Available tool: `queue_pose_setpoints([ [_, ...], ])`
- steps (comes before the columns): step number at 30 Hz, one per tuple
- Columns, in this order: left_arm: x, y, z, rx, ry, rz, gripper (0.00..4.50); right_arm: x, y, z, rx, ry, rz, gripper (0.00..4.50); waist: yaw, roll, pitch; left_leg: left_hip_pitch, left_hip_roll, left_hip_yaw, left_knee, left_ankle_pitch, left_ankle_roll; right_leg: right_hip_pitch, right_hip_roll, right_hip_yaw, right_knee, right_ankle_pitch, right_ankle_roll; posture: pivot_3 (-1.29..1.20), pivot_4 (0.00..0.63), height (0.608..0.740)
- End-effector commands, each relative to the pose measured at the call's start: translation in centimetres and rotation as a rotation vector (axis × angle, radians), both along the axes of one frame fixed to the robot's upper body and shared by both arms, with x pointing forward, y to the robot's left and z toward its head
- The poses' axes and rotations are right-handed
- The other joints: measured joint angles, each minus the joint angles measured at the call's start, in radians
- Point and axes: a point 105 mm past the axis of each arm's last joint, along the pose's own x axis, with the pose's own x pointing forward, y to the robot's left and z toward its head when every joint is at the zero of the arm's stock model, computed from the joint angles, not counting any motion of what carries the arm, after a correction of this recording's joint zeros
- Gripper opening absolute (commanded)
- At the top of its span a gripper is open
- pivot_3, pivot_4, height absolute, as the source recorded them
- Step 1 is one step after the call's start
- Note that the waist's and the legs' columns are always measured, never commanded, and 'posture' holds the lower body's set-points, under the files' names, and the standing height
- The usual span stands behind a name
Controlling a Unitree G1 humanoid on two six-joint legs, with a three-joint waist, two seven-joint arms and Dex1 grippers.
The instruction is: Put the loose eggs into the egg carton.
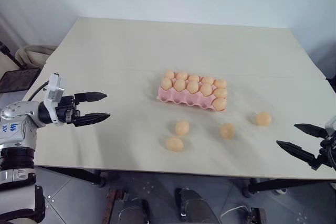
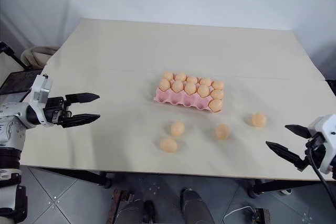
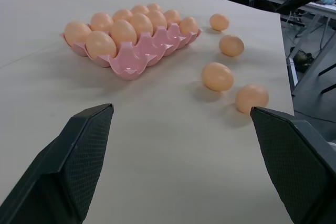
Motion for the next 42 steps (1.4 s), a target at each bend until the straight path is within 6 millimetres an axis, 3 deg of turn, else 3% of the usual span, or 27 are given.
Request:
queue_pose_setpoints([
  [1,0.2,0.0,1.1,-0.006,-0.066,-0.007,4.44,-0.1,0.1,1.6,-0.006,-0.063,-0.005,4.50,0.000,0.000,0.000,0.000,0.000,0.000,0.000,0.000,0.000,0.000,0.000,0.000,0.000,0.000,0.000,0.00,0.150,0.740],
  [6,0.7,0.1,1.6,-0.008,-0.098,0.033,4.44,-0.1,0.2,1.9,-0.007,-0.069,-0.007,4.50,-0.001,0.000,0.000,0.000,0.000,0.000,0.000,0.000,0.000,0.000,0.000,0.000,0.000,0.000,0.000,0.00,0.150,0.740],
  [18,-0.5,0.0,0.9,-0.006,-0.088,-0.013,4.44,-1.1,0.0,2.4,-0.005,-0.080,-0.046,4.50,0.000,0.000,0.000,0.000,0.000,-0.001,0.000,0.000,0.000,0.000,0.000,0.000,0.000,0.000,0.000,0.00,0.150,0.740],
  [32,-2.1,1.8,0.3,-0.042,-0.089,-0.065,4.44,-2.1,-1.8,1.9,-0.008,-0.079,-0.142,4.50,-0.002,-0.001,0.000,0.000,0.000,-0.001,-0.001,0.000,0.000,0.000,0.000,0.000,-0.001,-0.001,-0.002,0.00,0.150,0.740],
  [35,-2.2,1.9,0.0,-0.027,-0.083,-0.061,4.44,-1.8,-0.9,1.8,0.010,-0.083,-0.124,4.50,-0.002,-0.001,0.000,0.000,0.000,-0.001,-0.001,0.000,0.000,0.000,-0.001,0.000,-0.001,-0.001,-0.001,0.00,0.150,0.740],
  [42,-2.4,1.4,-0.4,-0.043,-0.081,-0.072,4.44,0.3,3.2,1.4,0.070,-0.144,-0.086,4.50,-0.005,-0.001,0.000,0.000,0.000,-0.001,-0.003,0.000,-0.001,0.000,-0.001,0.000,0.000,-0.001,-0.002,0.00,0.150,0.740],
])
